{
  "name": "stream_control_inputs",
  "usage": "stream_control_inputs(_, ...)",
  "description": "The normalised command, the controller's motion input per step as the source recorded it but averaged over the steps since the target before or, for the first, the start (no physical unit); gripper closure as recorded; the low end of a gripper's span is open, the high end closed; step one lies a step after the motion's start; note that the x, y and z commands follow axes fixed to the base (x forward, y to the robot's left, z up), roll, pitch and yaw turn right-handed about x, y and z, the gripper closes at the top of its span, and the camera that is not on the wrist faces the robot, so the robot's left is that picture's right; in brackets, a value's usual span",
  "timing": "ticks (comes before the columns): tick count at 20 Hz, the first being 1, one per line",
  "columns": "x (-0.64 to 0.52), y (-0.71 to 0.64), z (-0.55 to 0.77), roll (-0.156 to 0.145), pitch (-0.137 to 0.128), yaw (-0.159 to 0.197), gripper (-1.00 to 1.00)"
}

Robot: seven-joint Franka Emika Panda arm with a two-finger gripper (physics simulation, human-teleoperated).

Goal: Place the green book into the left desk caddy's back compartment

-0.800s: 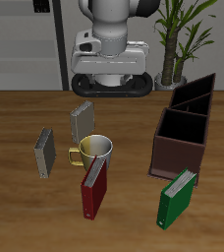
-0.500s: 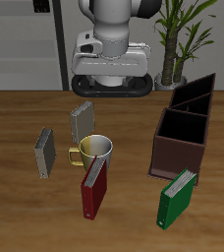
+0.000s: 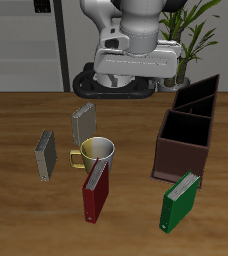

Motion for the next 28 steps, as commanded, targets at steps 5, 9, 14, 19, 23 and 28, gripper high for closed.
stream_control_inputs(5, 0.53, 0.7, 0.27, 0.044, -0.025, -0.013, -1.0)
stream_control_inputs(9, 0.58, 0.54, 0.1, -0.017, -0.009, -0.013, -1.0)
stream_control_inputs(14, 0.39, 0.42, 0.02, -0.013, -0.019, -0.029, -1.0)
stream_control_inputs(19, 0.42, 0.27, -0.15, -0.096, -0.049, -0.072, -1.0)
stream_control_inputs(23, 0.23, 0.18, -0.2, 0.006, -0.045, -0.059, -1.0)
stream_control_inputs(28, 0.11, -0.01, -0.32, -0.079, -0.097, 0.025, -1.0)
